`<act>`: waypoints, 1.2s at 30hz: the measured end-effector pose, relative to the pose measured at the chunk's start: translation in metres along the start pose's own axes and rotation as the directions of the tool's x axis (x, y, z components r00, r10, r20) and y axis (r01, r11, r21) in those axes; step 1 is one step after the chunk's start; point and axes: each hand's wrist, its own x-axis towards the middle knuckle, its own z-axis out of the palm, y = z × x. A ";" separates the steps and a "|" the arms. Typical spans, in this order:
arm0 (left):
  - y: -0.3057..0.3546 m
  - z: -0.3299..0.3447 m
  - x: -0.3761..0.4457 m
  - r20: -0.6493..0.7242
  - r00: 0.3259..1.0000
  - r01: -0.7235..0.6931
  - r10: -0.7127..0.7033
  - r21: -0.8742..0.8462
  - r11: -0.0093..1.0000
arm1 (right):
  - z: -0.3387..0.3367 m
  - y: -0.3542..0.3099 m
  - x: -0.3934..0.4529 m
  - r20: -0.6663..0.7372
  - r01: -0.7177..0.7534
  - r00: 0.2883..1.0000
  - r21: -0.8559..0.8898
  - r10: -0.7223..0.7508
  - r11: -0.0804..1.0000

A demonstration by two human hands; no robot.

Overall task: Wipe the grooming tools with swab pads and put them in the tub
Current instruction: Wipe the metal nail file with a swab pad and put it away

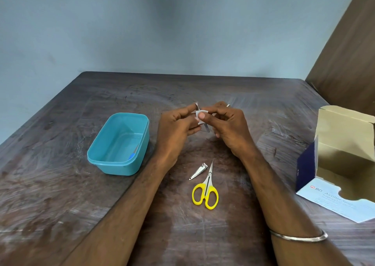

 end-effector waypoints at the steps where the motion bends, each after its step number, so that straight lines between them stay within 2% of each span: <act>1: 0.000 0.000 0.001 -0.007 1.000 0.011 -0.011 -0.009 1.000 | 0.000 0.000 0.000 0.002 0.020 1.000 -0.016 -0.020 1.000; 3: 0.001 0.001 0.001 -0.033 0.999 0.008 -0.007 0.008 1.000 | 0.000 0.000 -0.001 0.022 0.042 0.999 -0.043 -0.041 0.998; 6: -0.002 -0.001 0.002 -0.094 0.992 -0.072 0.086 0.150 0.986 | 0.002 -0.002 -0.002 0.051 0.048 0.998 -0.067 -0.044 0.997; 12: -0.008 -0.005 0.005 -0.081 0.982 -0.139 0.169 0.292 0.946 | 0.004 -0.008 -0.003 0.056 0.025 0.998 -0.015 -0.024 1.000; 21: -0.012 -0.006 0.010 -0.143 0.983 -0.086 0.112 0.175 0.981 | 0.004 -0.005 -0.003 0.050 0.013 0.999 -0.061 -0.010 0.998; 29: -0.007 -0.006 0.010 -0.278 0.946 -0.137 0.169 0.130 0.982 | 0.004 -0.003 -0.002 -0.020 -0.052 0.998 -0.070 0.051 0.996; 36: -0.014 -0.003 0.008 -0.144 0.965 -0.151 0.217 0.370 0.917 | 0.005 -0.013 -0.003 -0.116 -0.131 0.981 0.214 0.158 0.968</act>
